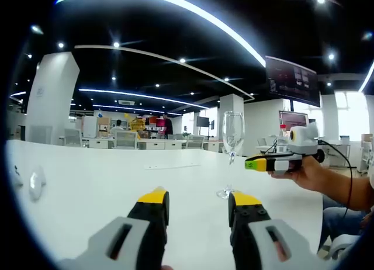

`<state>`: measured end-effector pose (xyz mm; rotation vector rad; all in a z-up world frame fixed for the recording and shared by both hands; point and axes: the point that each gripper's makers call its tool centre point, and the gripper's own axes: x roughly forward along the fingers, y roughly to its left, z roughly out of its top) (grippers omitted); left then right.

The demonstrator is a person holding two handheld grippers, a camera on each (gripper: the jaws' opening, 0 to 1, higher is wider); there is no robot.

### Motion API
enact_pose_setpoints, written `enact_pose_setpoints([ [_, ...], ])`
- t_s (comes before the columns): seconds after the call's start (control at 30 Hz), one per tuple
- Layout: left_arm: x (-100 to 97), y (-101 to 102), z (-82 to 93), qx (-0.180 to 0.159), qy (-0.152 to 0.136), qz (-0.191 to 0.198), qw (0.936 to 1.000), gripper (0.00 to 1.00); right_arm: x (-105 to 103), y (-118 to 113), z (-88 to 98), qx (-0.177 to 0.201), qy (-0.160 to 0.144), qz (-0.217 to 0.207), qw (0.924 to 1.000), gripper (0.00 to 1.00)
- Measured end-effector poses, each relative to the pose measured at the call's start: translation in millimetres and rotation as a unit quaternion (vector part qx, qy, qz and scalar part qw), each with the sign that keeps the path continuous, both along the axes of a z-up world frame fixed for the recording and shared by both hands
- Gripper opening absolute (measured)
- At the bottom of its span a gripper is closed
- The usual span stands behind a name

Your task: Stand the stemmed glass upright on the table place it in front of you

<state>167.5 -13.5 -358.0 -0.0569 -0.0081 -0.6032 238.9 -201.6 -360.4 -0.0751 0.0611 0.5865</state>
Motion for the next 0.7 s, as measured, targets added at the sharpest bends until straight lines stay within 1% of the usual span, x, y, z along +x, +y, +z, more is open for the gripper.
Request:
enact_pose_setpoints([
  [0.2,0.0,1.6,0.5,-0.001,-0.001,0.0,1.0,0.41,7.9,8.2,-1.6,-0.005,0.001,0.004,1.0,0.28],
  [0.47,1.0,4.3,1.1,-0.002,-0.002,0.001,1.0,0.41,18.2,13.1,-5.8,-0.007,0.004,0.005,1.0,0.28],
  [0.7,1.0,4.5,1.2,-0.001,-0.001,0.001,1.0,0.41,26.8,17.2,-4.8,-0.008,0.003,0.006,0.9999,0.28],
])
